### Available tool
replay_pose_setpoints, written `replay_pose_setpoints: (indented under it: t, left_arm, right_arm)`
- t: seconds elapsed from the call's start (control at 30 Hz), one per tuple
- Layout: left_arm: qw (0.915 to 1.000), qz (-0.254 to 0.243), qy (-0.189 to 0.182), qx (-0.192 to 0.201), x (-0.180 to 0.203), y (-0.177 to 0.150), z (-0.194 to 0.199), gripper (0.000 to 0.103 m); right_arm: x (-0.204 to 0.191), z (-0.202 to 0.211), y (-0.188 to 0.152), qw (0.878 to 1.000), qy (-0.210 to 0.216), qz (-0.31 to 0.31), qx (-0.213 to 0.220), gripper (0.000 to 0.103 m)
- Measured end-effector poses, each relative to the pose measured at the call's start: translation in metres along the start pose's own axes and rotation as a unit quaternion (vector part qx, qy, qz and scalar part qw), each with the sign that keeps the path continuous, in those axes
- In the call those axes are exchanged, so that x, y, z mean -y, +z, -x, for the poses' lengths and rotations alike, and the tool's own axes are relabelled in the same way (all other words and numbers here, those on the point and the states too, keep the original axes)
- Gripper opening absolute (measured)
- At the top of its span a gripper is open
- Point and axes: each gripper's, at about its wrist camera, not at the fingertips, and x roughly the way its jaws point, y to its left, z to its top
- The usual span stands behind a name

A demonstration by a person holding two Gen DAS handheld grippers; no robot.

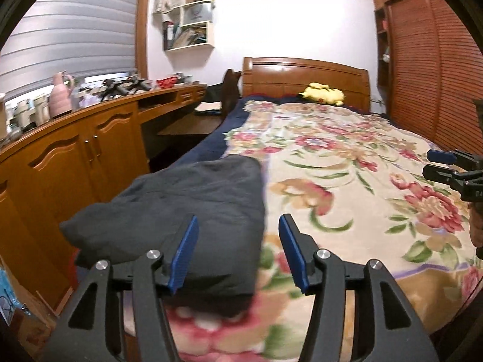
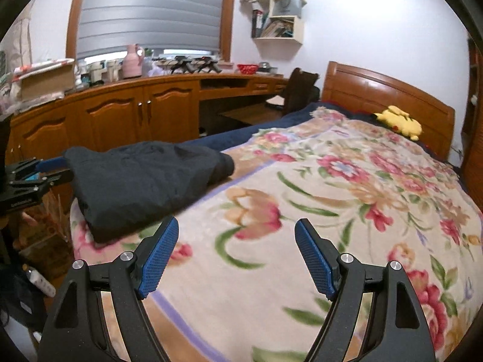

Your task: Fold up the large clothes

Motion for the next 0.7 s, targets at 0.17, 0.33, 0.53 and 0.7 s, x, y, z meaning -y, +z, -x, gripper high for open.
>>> replay_pose_setpoints:
  t: [0.17, 0.33, 0.53, 0.7]
  left_arm:
    - [0.9997, -0.006, -0.025, 0.002, 0.04, 0.003, -0.006, 0.055]
    - [0.9986, -0.015, -0.05, 0.0, 0.085, 0.002, -0.015, 0.055]
    - [0.9944, -0.035, -0.099, -0.008, 0.147, -0.001, -0.025, 0.055]
    - [0.9917, -0.046, -0.12, -0.013, 0.192, -0.005, -0.032, 0.055]
  right_arm:
    - [0.025, 0.023, -0.023, 1.0, -0.023, -0.016, 0.006, 0.081]
    - [0.049, 0.044, -0.052, 0.998, -0.051, -0.035, 0.008, 0.081]
    - [0.081, 0.066, -0.087, 0.994, -0.086, -0.064, 0.008, 0.081]
    - [0.105, 0.081, -0.11, 0.99, -0.115, -0.081, 0.005, 0.081]
